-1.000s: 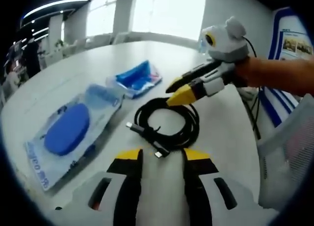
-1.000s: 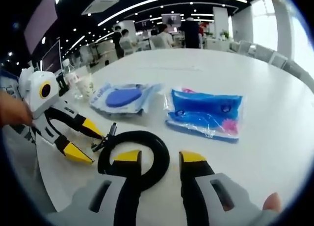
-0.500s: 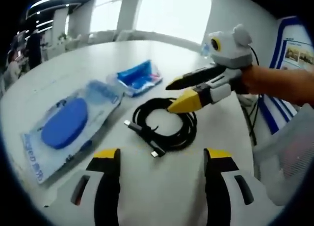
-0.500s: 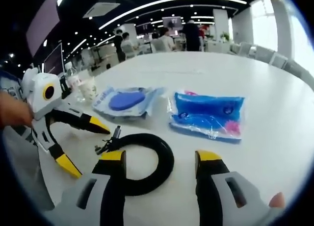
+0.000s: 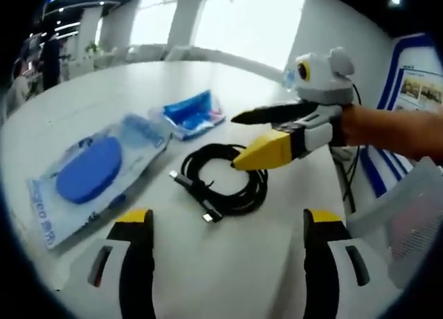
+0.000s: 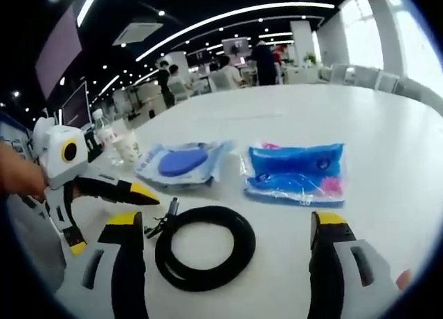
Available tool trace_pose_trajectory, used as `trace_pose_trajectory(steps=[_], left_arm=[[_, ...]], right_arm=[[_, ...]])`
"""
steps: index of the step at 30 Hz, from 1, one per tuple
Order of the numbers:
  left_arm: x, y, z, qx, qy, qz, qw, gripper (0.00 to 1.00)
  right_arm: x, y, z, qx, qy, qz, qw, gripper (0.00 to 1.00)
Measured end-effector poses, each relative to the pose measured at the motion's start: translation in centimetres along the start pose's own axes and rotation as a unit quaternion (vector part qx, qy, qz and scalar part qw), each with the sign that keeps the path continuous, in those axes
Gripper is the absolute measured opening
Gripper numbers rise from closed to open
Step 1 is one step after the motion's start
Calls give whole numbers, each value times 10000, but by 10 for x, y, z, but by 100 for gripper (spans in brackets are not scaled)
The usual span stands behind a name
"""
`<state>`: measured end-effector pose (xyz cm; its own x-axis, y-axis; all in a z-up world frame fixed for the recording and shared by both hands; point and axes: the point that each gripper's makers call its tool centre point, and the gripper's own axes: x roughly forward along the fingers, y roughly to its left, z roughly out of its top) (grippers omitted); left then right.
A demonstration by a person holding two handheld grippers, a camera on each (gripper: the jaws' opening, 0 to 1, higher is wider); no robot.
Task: Arrange the tabletop items into an orderly group along one side of the table until the central work area is clear of visible clutter.
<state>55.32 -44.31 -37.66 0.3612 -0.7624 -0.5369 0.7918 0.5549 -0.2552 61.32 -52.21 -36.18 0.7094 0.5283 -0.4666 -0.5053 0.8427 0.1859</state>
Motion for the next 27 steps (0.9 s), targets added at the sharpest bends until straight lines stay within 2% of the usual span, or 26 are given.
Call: trace_pose_trajectory(steps=[5,7,12,23,27], left_arm=[[-7,-3,3,-21,-67,22,10000,93],[-10,-2,7,-23,-197,61,9998,98],[-23,-3,12,-75,-347,103,9993,99],[-66,1,25,-182,-828,193,9962,99],[-86,6,32,-226,-1066,302,9936,99]], right_arm=[[-2,2,-2,3,7,-5,10000,100],[-4,3,-1,12,-38,-32,10000,100],[-7,10,2,6,-75,-51,10000,100],[-22,22,11,-126,-169,-118,9997,100],[-31,28,20,-180,-238,-153,9994,100]])
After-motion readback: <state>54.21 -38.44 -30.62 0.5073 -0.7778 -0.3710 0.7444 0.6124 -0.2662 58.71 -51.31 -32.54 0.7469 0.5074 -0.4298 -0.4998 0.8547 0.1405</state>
